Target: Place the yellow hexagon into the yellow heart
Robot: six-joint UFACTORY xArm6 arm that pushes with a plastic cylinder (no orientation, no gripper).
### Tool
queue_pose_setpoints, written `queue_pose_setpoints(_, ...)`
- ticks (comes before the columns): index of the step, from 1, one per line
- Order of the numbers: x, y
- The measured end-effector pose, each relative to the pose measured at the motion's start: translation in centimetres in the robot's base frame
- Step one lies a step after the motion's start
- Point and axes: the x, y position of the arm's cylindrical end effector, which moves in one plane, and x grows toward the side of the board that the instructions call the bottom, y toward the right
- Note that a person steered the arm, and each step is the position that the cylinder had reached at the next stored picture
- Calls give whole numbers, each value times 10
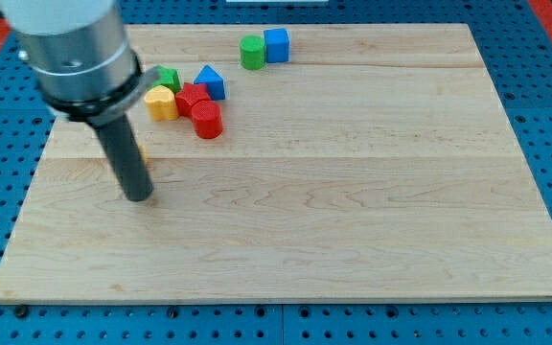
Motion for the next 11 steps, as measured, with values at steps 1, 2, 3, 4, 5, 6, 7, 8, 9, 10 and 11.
queue_pose_setpoints(1, -10, -20)
queue_pose_setpoints(2, -12, -20)
queue_pose_setpoints(3, -46, -22)
queue_pose_setpoints(4, -78, -22)
queue_pose_setpoints(5, -88, -22)
queue_pose_setpoints(6, -65, -43)
queue_pose_setpoints(7, -59, -28)
queue_pose_setpoints(8, -72, -17)
queue_pose_setpoints(9, -85, -15)
queue_pose_setpoints(10, -85, -4)
queue_pose_setpoints(11, -86, 20)
